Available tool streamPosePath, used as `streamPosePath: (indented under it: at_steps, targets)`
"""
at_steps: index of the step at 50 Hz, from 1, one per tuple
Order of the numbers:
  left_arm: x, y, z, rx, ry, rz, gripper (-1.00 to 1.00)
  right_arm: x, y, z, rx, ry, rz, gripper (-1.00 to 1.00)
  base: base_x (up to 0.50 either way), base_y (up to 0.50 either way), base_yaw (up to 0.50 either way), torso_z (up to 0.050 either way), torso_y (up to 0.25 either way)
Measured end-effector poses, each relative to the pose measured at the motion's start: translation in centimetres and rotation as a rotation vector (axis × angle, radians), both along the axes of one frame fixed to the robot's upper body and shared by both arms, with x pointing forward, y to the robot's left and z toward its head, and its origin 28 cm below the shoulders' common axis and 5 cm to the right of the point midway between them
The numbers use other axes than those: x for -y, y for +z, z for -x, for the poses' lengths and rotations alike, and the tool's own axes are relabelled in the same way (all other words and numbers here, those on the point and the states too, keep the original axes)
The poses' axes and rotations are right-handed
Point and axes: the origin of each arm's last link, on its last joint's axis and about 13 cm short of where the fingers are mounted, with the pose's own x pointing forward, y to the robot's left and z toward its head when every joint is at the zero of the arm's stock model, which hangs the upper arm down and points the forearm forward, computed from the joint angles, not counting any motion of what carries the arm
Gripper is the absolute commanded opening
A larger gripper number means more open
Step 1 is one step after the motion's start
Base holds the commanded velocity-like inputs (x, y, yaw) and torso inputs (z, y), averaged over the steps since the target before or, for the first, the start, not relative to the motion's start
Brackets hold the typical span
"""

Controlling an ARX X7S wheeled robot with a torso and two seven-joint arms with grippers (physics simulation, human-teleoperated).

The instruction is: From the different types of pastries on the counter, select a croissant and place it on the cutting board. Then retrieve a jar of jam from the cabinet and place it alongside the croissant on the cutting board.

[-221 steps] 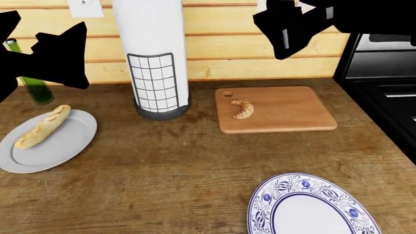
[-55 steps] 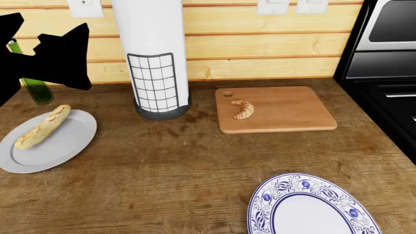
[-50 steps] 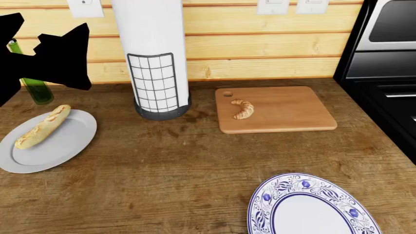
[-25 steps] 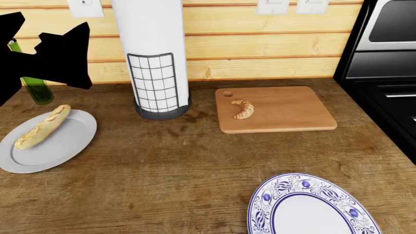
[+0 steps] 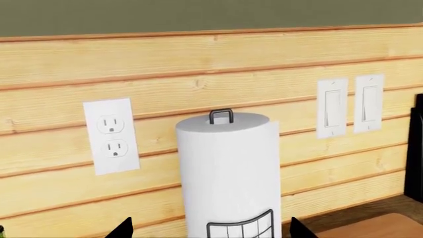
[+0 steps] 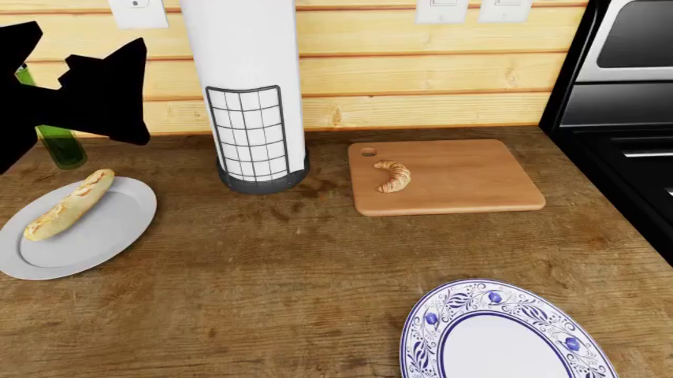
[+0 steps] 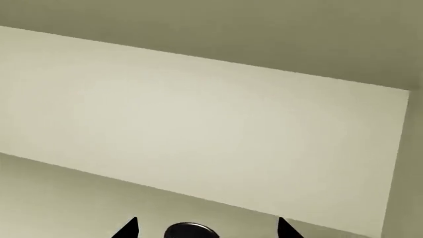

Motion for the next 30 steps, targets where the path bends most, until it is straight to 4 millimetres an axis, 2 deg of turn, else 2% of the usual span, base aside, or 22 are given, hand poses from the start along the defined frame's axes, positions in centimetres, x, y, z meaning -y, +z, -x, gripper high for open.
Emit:
streamPosePath:
  at_steps: [30]
  targets:
    - [-0.2, -0.3, -0.1, -0.007, 0.004, 0.000, 1.00, -0.8, -2.0, -3.6, -0.162, 0.048, -0.035, 1.00, 0.00, 0.00, 0.00, 0.000, 0.000]
